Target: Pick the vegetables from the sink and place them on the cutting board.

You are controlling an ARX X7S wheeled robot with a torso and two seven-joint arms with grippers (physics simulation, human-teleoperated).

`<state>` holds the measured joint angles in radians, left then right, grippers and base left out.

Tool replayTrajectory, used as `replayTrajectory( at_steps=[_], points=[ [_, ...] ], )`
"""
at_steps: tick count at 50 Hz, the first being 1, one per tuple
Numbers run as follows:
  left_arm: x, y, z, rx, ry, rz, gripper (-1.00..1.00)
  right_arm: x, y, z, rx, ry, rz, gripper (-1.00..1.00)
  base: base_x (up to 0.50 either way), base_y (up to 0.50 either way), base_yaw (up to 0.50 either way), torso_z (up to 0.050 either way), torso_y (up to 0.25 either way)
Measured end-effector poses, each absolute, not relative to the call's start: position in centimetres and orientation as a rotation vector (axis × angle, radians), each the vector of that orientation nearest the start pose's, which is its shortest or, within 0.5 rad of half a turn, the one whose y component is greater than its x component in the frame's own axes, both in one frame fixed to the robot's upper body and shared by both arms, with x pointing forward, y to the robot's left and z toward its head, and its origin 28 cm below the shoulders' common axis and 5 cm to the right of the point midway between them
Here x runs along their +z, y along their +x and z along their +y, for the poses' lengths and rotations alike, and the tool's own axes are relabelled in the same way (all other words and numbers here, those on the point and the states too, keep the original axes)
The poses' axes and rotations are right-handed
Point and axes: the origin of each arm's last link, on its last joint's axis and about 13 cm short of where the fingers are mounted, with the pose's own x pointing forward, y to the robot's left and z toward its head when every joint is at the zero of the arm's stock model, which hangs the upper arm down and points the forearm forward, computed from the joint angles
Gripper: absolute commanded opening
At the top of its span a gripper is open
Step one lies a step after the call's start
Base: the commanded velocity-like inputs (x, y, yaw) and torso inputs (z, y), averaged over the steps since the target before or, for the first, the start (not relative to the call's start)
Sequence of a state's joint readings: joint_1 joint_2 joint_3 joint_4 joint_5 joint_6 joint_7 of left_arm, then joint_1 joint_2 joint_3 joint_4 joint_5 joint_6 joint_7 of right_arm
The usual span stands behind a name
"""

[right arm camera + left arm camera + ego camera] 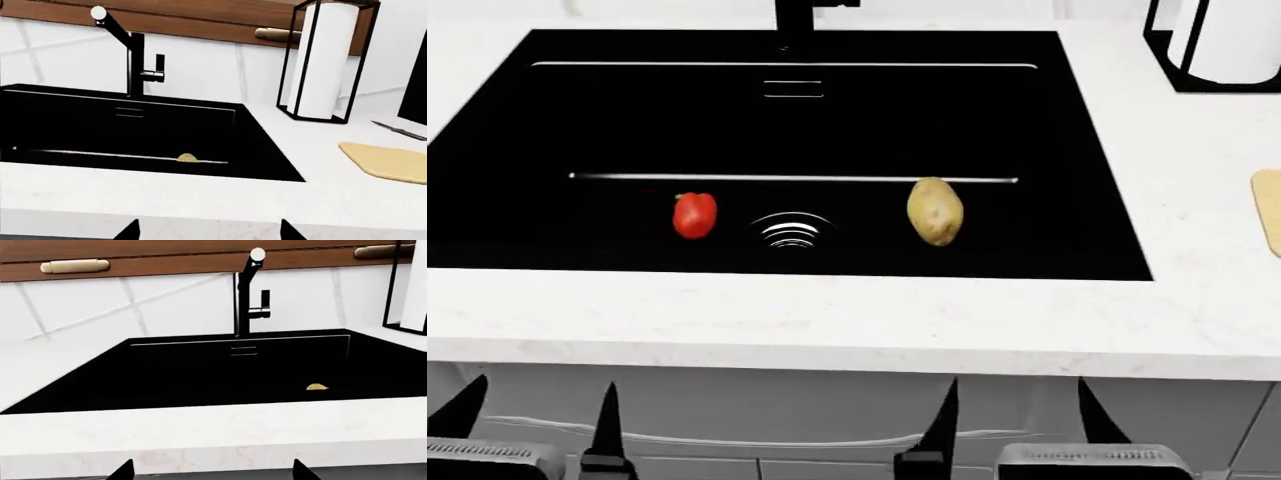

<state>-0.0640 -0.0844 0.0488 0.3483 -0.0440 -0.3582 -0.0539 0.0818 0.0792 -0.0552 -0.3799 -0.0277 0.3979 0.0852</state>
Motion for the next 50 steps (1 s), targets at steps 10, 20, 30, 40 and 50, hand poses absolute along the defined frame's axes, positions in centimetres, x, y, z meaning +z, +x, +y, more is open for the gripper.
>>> replayTrajectory(
  at_steps=[10, 20, 30, 40, 50],
  points=[
    [14.6, 23.8, 23.3, -0.051, 0.057, -0.061, 1.00, 16.0, 22.9, -13.2, -0.027, -0.116, -0.113, 1.00, 0.00, 0.00, 0.00, 0.000, 0.000],
    [21.0, 25.5, 25.7, -0.100, 0.121, -0.025, 1.00, 22.7, 23.1, -16.1, -0.007, -0.162, -0.115, 1.00, 0.00, 0.00, 0.00, 0.000, 0.000],
    [24.1, 26.6, 26.9, -0.115, 0.195, 0.060, 1.00, 24.7, 23.0, -17.7, 0.018, -0.150, -0.035, 1.00, 0.01, 0.00, 0.00, 0.000, 0.000],
    [25.5, 26.9, 27.6, -0.103, 0.203, 0.117, 1.00, 25.2, 22.8, -18.1, 0.049, -0.166, 0.034, 1.00, 0.33, 0.06, 0.00, 0.000, 0.000],
    [25.4, 26.9, 27.7, -0.117, 0.189, 0.180, 1.00, 25.4, 22.8, -18.1, 0.074, -0.191, 0.080, 1.00, 0.37, 0.07, 0.00, 0.000, 0.000]
  ],
)
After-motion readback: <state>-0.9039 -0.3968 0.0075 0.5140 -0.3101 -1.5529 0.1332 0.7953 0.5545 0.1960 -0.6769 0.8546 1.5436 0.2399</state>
